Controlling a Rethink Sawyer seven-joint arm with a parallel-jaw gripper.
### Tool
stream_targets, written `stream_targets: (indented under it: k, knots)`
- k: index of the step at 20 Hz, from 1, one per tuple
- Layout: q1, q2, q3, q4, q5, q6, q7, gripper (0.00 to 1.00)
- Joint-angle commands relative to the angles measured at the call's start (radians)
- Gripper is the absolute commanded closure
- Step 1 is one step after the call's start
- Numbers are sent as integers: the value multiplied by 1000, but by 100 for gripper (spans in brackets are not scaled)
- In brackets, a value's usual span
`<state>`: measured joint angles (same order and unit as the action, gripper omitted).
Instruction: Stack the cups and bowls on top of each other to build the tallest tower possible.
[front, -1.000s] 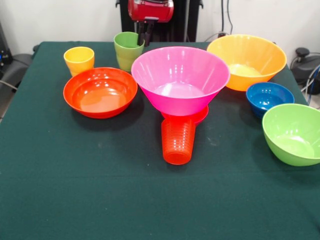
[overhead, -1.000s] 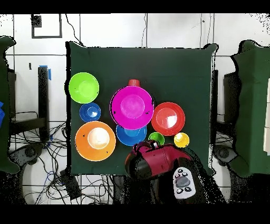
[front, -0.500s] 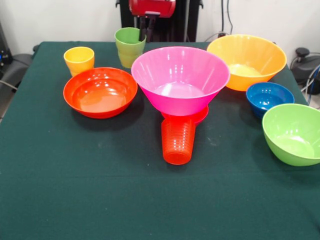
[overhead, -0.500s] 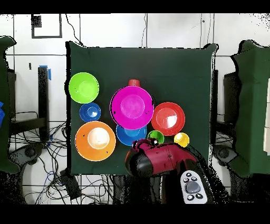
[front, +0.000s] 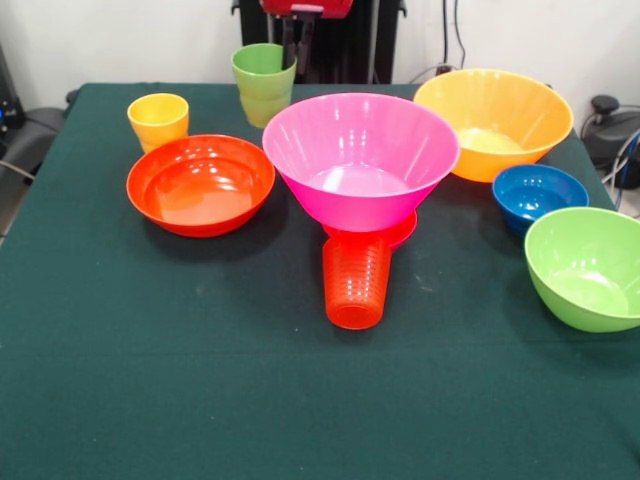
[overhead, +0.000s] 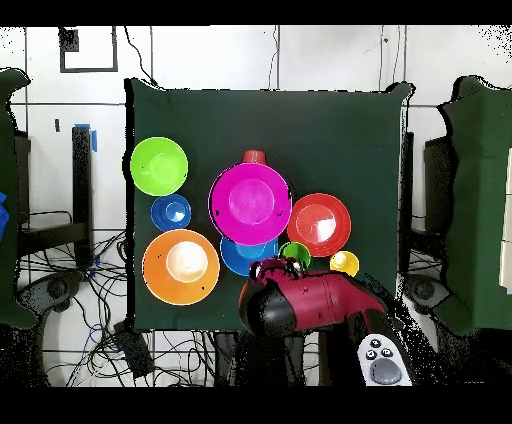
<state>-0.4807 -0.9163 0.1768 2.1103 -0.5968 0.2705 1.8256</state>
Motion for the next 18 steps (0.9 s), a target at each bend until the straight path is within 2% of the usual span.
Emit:
stream_targets:
  k: [1, 5, 10, 15, 18]
  knots:
    - [-24, -101, 170, 88, 47, 193, -153, 100]
    - [-33, -156, 202, 96, 69, 260, -183, 100]
    - [-101, -199, 280, 133, 116, 314, -230, 100]
    - [-116, -196, 317, 114, 109, 358, -220, 100]
    - [-142, -253, 352, 137, 154, 390, -243, 100]
